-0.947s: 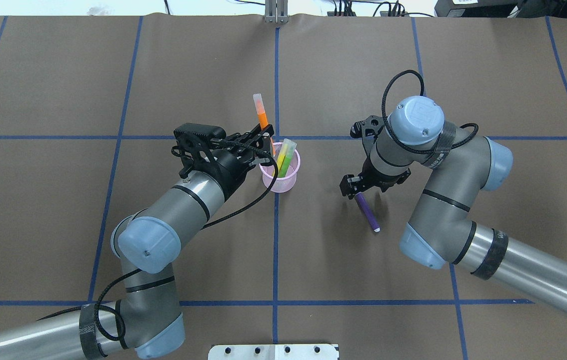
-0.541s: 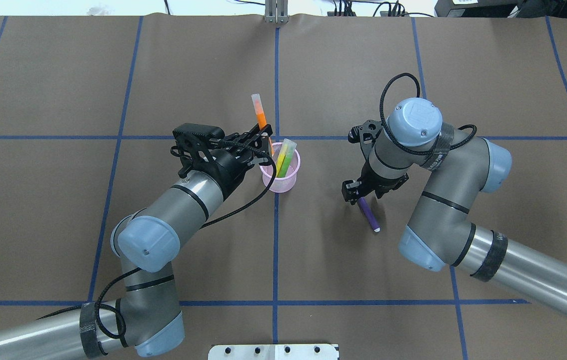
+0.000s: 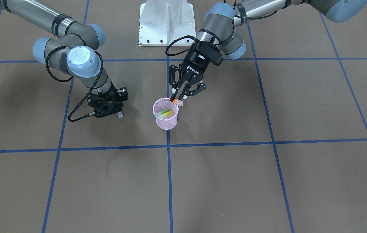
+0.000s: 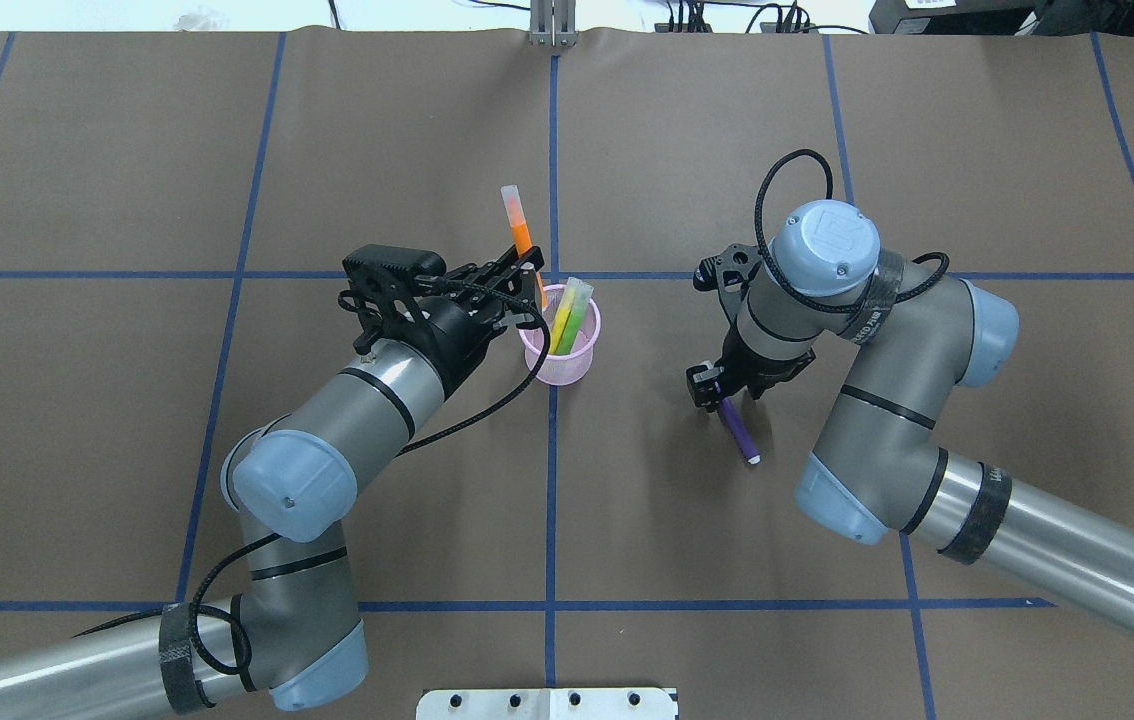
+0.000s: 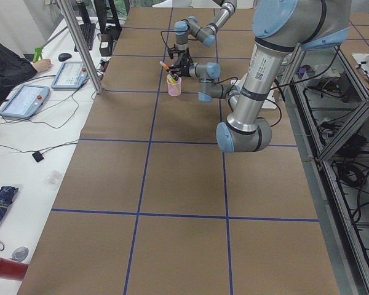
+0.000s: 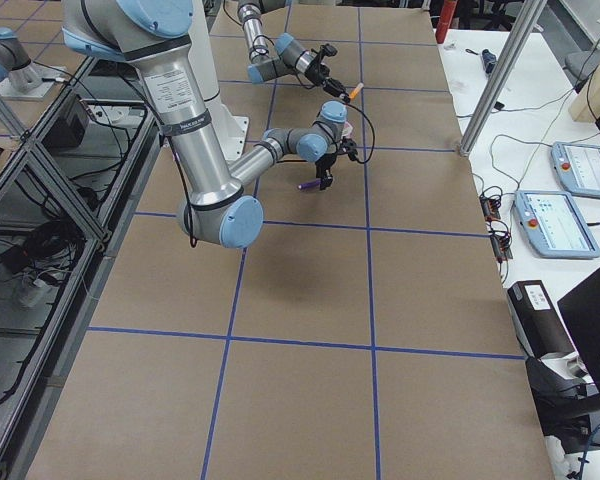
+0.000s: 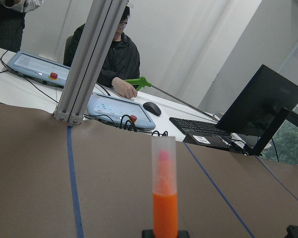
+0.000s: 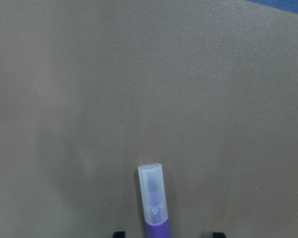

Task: Collect pens into pen holder
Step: 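Lower right gripper onto purple marker and close on it while left holds orange marker, then lift purple marker with right gripper while left lowers orange marker into cup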

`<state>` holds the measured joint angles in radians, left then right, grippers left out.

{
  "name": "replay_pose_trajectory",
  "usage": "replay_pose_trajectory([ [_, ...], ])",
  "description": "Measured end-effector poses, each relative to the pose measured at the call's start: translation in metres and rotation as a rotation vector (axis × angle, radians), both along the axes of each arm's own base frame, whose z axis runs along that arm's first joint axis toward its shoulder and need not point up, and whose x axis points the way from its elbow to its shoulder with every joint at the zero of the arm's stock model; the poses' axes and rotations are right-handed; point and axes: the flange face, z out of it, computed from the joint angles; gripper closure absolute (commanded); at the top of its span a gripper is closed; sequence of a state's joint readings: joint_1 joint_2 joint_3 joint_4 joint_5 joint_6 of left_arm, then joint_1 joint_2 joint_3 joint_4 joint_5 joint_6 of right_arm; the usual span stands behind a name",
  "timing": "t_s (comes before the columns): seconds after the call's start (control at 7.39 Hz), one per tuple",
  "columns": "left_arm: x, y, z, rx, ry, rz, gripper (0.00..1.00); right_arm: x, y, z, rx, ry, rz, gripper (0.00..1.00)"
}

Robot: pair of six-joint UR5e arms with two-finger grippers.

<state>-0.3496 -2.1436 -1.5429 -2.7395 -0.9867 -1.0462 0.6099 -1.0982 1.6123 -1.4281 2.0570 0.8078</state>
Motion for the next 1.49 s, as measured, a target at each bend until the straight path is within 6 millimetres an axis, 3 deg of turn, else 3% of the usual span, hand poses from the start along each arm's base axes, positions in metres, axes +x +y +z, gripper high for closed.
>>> replay_pose_trajectory([
  [0.41,-0.0007,-0.0008,0.0005,0.001,0.003,0.001,1.0,-0.0006,0.0001,0.0007,0.005,0.001,-0.005,0.6],
  [0.54,-0.0011,-0.0014,0.0005,0.002,0.003,0.001,1.0,-0.0008,0.0,0.0003,0.007,0.0,-0.006,0.72],
  [0.68,-0.0014,-0.0018,0.0005,0.002,0.003,0.0,1.0,-0.001,-0.0001,0.0003,0.009,0.0,-0.008,0.92],
  [0.81,-0.0018,-0.0023,0.0005,0.002,0.003,0.0,1.0,-0.0011,-0.0001,-0.0001,0.009,-0.001,-0.008,1.0],
  [1.49,-0.0034,-0.005,-0.0004,0.003,0.002,-0.002,1.0,0.006,-0.0016,-0.009,0.016,-0.019,-0.004,1.0],
])
